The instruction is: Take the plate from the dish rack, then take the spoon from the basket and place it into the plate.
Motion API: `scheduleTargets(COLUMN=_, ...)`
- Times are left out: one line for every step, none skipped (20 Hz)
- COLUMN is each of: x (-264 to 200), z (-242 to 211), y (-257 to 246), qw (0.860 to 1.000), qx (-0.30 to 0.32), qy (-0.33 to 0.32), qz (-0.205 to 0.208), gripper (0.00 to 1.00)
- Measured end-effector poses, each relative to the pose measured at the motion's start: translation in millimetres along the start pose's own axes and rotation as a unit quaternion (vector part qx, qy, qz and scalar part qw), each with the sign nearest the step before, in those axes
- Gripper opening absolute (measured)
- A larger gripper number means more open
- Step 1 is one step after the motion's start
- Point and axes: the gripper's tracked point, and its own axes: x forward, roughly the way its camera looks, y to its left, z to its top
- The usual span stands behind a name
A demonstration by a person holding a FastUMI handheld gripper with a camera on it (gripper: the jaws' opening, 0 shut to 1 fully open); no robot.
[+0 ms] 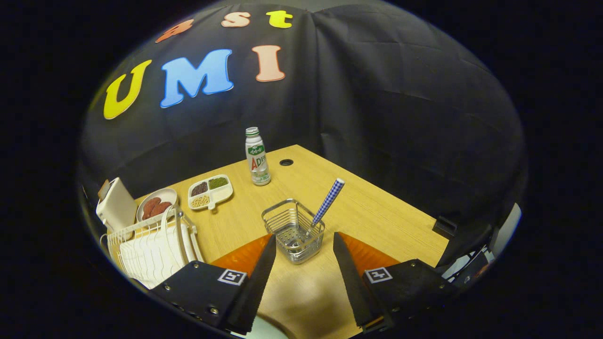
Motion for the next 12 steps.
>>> scheduleTargets(x=11, z=5, y=-5, qw=1.0, qx=0.011, qy=0.0, qz=-0.01, gripper=0.76)
scheduleTargets(x=21, z=9, y=-9, qw=1.0, qx=0.025, qy=0.001, qz=-0.017, gripper=0.76)
scheduleTargets(x=31, z=12, y=-12, qw=0.999, qx=0.039, qy=0.005, qz=-0.023, gripper=0.76)
scheduleTargets(x=41, z=13, y=-14, qw=0.998, qx=0.054, qy=0.01, qz=-0.028, gripper=0.76)
scheduleTargets(x=50, z=12, y=-16, qw=0.997, qx=0.066, qy=0.016, qz=-0.031, gripper=0.76)
scheduleTargets(x=58, z=12, y=-19, qw=0.996, qx=0.076, qy=0.022, qz=-0.034, gripper=0.76)
scheduleTargets(x=67, z=11, y=-19, qw=0.996, qx=0.083, qy=0.026, qz=-0.035, gripper=0.76)
scheduleTargets(x=77, z=10, y=-19, qw=0.995, qx=0.087, qy=0.028, qz=-0.031, gripper=0.76)
scheduleTargets(x=78, z=13, y=-19, qw=0.995, qx=0.089, qy=0.029, qz=-0.032, gripper=0.62)
scheduleTargets(x=81, z=12, y=-17, qw=0.995, qx=0.09, qy=0.033, qz=-0.027, gripper=0.47)
scheduleTargets(x=90, z=10, y=-19, qw=0.995, qx=0.09, qy=0.039, qz=-0.028, gripper=0.32)
scheduleTargets(x=94, z=11, y=-19, qw=0.995, qx=0.09, qy=0.04, qz=-0.027, gripper=0.35)
